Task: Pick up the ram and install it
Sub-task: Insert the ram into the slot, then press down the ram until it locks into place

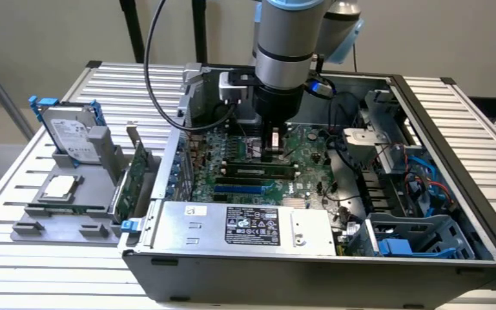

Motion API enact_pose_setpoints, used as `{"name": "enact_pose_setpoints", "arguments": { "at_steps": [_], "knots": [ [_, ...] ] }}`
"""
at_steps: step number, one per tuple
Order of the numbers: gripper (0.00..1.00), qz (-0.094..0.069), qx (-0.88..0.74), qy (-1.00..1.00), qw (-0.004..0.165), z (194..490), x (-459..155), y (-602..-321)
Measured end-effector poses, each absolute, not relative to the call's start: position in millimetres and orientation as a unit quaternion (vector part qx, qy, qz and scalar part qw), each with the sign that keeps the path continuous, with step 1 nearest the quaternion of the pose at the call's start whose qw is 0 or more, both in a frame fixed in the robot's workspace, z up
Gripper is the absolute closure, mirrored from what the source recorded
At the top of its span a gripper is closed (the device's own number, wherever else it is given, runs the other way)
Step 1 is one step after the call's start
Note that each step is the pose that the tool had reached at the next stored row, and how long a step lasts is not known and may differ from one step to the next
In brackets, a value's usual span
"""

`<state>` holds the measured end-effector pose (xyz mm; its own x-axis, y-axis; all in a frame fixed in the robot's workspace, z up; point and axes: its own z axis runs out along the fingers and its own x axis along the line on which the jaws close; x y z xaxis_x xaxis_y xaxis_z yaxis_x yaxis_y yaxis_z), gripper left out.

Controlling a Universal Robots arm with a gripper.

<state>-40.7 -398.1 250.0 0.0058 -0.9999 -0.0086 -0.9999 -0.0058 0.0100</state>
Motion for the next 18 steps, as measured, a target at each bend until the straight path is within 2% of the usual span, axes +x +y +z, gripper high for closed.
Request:
{"name": "enact_pose_setpoints", "arguments": {
  "at_steps": [9, 18],
  "knots": [
    [1.0, -0.007, 0.709, -0.705, 0.0, 249.3, -40.7, -398.1],
    [1.0, -0.007, 0.709, -0.705, 0.0, 236.2, -43.9, -397.8]
  ]
}}
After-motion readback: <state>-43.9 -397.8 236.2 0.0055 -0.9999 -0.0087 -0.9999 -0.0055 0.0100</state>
